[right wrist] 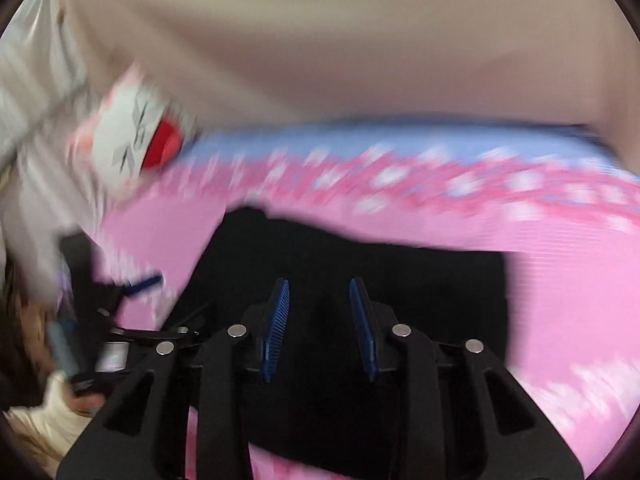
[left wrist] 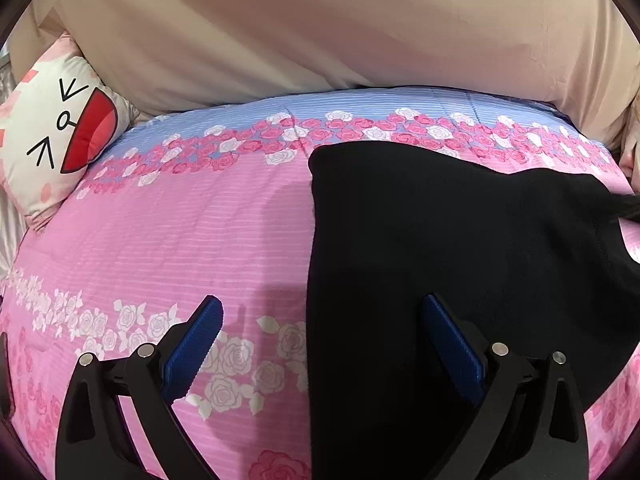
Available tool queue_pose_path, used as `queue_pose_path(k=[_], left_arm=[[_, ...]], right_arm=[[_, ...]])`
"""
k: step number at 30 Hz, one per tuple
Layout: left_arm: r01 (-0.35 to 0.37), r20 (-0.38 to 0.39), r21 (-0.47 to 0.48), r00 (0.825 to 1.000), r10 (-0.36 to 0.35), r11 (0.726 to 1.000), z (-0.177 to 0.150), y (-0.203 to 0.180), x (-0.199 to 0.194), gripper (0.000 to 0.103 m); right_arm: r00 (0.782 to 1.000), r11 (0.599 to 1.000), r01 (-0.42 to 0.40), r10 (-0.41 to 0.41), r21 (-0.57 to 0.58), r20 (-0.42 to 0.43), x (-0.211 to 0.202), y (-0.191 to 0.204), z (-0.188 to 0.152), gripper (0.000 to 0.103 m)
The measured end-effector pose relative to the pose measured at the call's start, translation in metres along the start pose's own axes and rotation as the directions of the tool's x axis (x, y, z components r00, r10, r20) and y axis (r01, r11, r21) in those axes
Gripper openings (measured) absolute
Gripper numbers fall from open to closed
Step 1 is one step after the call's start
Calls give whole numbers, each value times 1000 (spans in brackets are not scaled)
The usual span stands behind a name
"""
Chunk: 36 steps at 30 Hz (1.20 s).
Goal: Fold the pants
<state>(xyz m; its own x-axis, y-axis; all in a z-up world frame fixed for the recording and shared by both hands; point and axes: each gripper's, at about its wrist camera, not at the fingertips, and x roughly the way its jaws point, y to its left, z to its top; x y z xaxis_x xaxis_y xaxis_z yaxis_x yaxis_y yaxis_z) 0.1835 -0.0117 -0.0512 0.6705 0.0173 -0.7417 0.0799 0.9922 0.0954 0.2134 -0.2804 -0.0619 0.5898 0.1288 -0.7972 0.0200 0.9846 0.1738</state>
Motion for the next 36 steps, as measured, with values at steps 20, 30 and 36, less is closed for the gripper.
queue_pose_path(k=[20,30,36], left_arm=[[97,-23,-56,995,-98,994,-5,12,7,98],[129,-53,-121,989,-136,984,-3,28,13,98],[81,-33,-79,996,-84,994,-4,19,8,98]], right_arm=[[979,975,-203,199,-93,-47,49,116,57,25],[997,990,-81,81,-114,-3,75,107,90,26],[1000,999,0,1,-40,24,21,46,43,26]])
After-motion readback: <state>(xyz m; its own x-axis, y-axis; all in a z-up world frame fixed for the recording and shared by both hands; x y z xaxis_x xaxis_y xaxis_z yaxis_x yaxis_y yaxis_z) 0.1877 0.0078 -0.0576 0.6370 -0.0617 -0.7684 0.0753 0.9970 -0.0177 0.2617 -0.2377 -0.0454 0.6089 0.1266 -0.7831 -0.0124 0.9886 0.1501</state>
